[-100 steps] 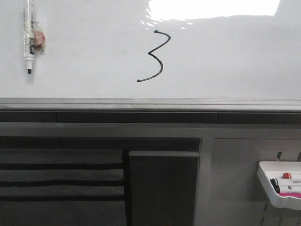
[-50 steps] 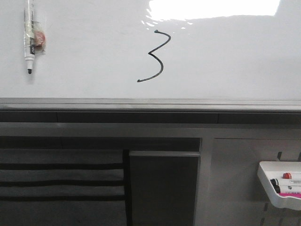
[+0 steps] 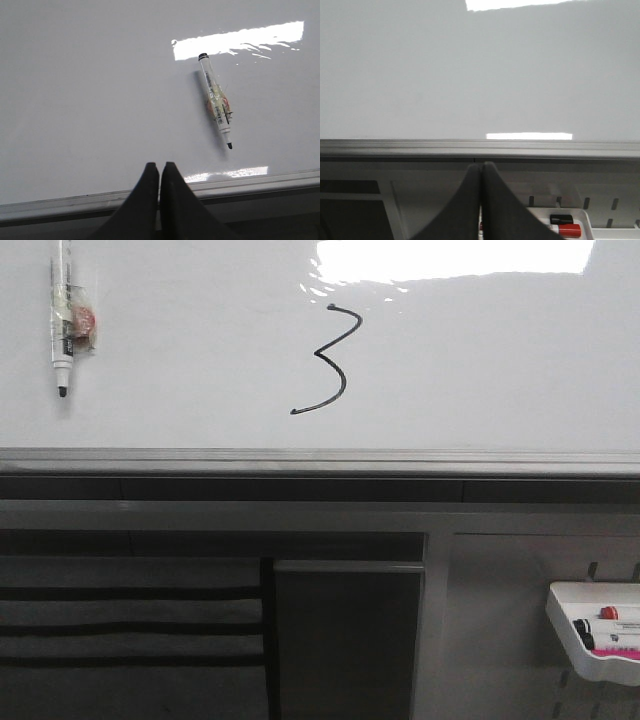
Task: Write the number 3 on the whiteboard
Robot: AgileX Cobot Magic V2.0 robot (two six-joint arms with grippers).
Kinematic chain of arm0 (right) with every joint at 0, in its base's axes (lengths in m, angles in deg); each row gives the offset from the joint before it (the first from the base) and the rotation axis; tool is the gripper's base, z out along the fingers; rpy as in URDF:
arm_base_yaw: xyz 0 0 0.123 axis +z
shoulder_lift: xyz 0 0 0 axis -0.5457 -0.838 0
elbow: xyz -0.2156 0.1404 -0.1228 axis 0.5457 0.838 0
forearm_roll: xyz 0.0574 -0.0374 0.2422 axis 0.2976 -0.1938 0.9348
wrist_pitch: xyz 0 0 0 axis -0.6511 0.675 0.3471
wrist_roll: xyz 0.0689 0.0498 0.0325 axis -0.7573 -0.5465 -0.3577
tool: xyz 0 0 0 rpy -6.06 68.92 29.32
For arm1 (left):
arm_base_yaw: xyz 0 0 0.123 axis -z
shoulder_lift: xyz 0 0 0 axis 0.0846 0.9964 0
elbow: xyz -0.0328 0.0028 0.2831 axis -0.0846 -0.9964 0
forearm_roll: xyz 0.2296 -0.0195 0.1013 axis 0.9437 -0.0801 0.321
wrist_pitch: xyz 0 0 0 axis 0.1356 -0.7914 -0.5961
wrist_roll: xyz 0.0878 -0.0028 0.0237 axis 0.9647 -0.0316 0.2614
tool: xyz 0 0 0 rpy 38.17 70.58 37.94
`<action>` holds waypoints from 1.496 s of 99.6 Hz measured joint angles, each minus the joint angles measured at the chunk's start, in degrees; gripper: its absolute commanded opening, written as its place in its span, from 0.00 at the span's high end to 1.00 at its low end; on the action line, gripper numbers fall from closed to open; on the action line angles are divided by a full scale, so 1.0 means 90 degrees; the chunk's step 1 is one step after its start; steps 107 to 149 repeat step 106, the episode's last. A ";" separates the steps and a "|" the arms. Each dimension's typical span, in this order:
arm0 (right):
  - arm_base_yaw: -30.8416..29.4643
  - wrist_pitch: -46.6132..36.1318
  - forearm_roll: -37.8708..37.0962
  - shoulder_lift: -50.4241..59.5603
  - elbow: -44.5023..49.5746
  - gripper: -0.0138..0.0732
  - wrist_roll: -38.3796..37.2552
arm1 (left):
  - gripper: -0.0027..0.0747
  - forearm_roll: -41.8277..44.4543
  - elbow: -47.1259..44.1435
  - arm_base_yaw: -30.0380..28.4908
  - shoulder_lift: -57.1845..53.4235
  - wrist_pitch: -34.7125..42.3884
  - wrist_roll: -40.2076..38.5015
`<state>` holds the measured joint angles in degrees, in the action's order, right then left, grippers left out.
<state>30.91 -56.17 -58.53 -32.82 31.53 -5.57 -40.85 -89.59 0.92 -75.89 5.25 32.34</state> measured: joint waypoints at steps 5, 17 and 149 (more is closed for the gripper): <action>-0.0025 0.0000 0.0000 0.0000 0.0000 0.92 0.0000 | 0.99 0.0000 0.0000 0.0000 0.0000 0.0000 0.0000; -0.0031 -0.0027 -0.0020 0.0000 0.0000 0.92 -0.0082 | 0.99 0.0000 0.0000 0.0000 0.0000 0.0000 0.0000; -0.0041 -0.0449 -0.2274 0.0000 0.0000 0.92 -0.2643 | 0.99 0.0014 0.0000 0.0000 0.0000 0.0000 0.0000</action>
